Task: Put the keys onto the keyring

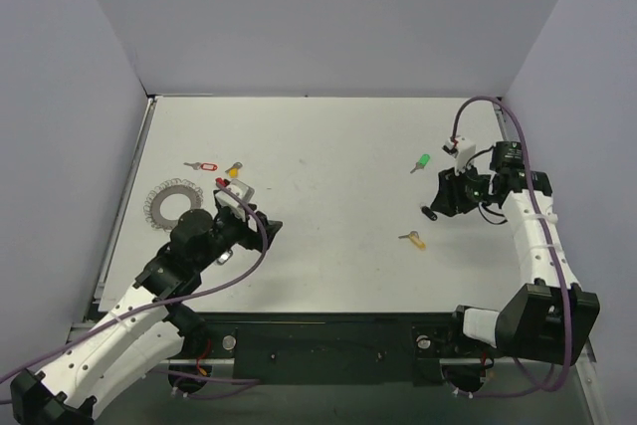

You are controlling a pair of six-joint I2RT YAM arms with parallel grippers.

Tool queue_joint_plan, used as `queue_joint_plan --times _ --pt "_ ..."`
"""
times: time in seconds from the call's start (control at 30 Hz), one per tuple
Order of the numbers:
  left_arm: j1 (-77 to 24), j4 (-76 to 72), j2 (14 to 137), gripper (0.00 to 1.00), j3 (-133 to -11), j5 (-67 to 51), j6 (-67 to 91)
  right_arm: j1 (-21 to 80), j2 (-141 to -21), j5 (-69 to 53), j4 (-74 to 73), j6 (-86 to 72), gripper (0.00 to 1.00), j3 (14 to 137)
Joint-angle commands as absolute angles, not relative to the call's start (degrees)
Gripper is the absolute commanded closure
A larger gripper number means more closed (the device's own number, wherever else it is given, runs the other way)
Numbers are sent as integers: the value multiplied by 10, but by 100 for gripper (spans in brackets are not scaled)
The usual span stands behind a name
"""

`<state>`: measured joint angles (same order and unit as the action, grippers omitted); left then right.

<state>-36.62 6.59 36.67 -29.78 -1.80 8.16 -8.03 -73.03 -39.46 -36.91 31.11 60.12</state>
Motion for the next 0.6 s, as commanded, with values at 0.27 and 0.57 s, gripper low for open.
queue_joint_plan --times 0.27,0.57 --pt "-267 9 424 8 -318 -80 208 -133 -671 -526 -313 294 63 566" --pt "-115 46 552 7 -395 -160 244 -144 -630 -549 -323 280 59 564"
